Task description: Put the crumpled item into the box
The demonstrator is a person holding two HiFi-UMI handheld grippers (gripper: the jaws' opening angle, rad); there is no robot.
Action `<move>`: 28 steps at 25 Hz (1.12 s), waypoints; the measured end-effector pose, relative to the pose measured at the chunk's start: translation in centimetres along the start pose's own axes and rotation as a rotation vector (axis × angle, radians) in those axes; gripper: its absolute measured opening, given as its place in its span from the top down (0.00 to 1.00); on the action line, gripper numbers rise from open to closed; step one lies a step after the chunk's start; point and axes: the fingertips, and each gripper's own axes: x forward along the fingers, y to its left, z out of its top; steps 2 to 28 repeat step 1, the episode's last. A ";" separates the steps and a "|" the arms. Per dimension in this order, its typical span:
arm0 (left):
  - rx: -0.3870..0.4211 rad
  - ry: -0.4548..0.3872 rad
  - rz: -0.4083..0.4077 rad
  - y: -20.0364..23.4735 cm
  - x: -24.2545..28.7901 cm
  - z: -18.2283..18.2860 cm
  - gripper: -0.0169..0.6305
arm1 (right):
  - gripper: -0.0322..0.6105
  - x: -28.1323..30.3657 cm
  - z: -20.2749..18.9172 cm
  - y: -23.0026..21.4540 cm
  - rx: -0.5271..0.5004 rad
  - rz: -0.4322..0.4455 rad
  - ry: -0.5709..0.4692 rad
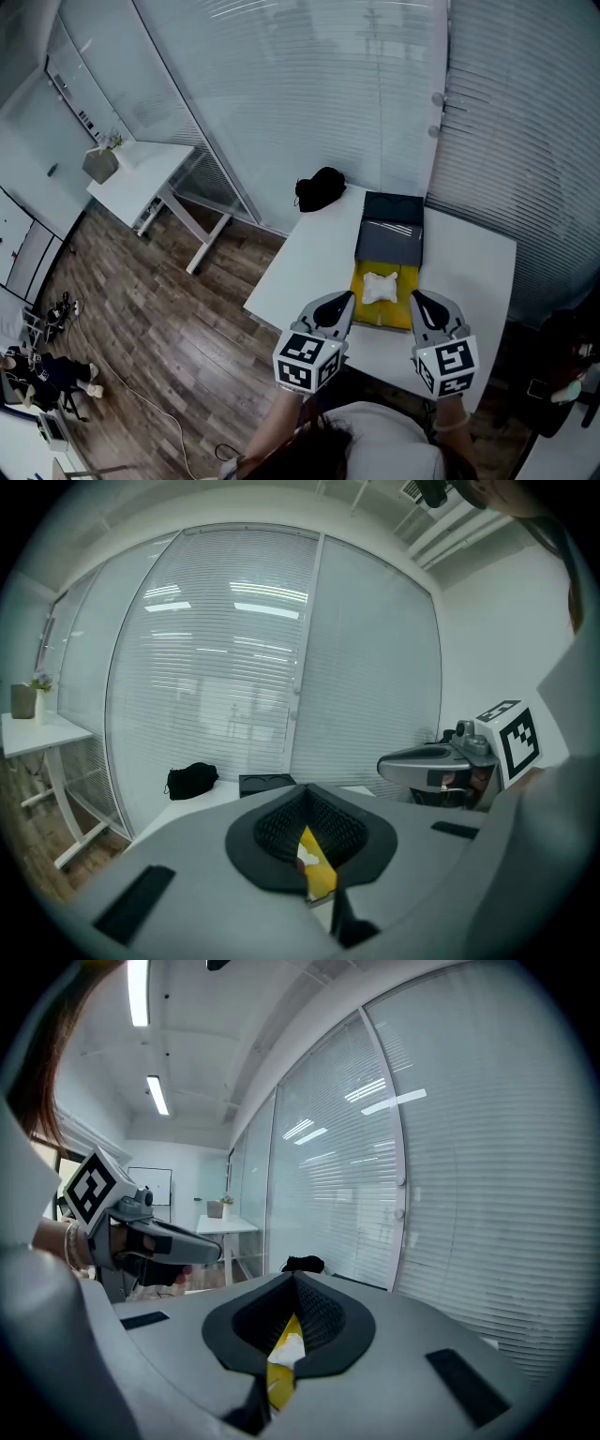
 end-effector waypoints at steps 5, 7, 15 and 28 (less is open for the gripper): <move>0.000 0.002 0.000 0.1 0.2 0.0 0.95 | 0.91 0.2 0.1 -0.1 -0.002 -0.001 -0.003; 0.000 0.002 0.000 0.1 0.2 0.0 0.95 | 0.91 0.2 0.1 -0.1 -0.002 -0.001 -0.003; 0.000 0.002 0.000 0.1 0.2 0.0 0.95 | 0.91 0.2 0.1 -0.1 -0.002 -0.001 -0.003; 0.000 0.002 0.000 0.1 0.2 0.0 0.95 | 0.91 0.2 0.1 -0.1 -0.002 -0.001 -0.003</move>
